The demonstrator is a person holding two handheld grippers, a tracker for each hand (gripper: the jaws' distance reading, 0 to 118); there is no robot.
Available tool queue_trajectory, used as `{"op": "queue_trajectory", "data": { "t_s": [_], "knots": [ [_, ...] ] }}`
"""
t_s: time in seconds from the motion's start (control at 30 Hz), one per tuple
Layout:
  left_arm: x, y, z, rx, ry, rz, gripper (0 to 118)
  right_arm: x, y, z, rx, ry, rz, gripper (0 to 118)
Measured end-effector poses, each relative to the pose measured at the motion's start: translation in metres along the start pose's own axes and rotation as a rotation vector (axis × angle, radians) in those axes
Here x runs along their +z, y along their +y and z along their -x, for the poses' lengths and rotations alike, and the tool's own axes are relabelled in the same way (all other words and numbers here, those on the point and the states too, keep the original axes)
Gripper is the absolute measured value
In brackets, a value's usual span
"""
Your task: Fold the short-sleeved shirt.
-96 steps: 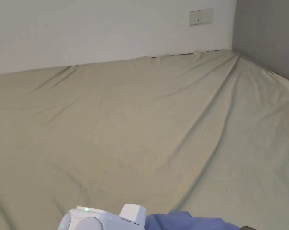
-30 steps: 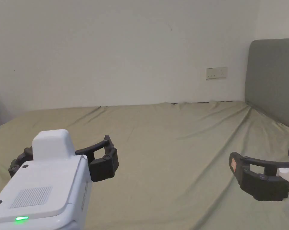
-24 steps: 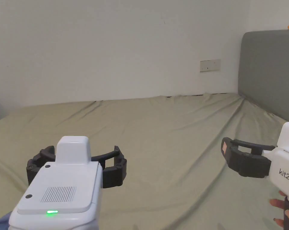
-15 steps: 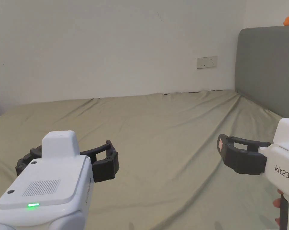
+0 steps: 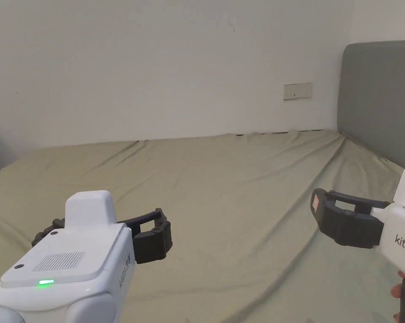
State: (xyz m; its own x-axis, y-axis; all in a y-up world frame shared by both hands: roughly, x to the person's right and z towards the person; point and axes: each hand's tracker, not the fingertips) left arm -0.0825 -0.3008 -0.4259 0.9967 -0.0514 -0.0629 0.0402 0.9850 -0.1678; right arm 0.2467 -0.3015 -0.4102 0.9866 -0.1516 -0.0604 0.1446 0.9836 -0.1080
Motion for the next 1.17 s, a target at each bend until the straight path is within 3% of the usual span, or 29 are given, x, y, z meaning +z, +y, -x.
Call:
{"op": "queue_trajectory", "data": {
  "t_s": [0.2,0.47,0.67,0.83,1.17],
  "knots": [
    [0.004,-0.001,-0.002,-0.028,-0.004,0.002,118,0.003,0.006,-0.003,0.004,0.023,-0.016,118],
    [0.005,-0.003,-0.005,-0.023,-0.040,0.029,118,0.008,0.002,0.006,0.049,-0.048,-0.041,118],
    [0.005,0.000,-0.002,0.015,-0.044,0.041,118,0.011,-0.001,0.003,0.046,-0.002,-0.055,118],
    [0.005,0.001,-0.004,-0.003,-0.044,0.049,118,0.008,0.000,0.008,0.086,-0.058,-0.051,118],
    [0.004,0.000,-0.010,-0.030,-0.065,0.065,118,0.007,0.000,0.012,0.065,-0.048,-0.053,118]
  ]
}}
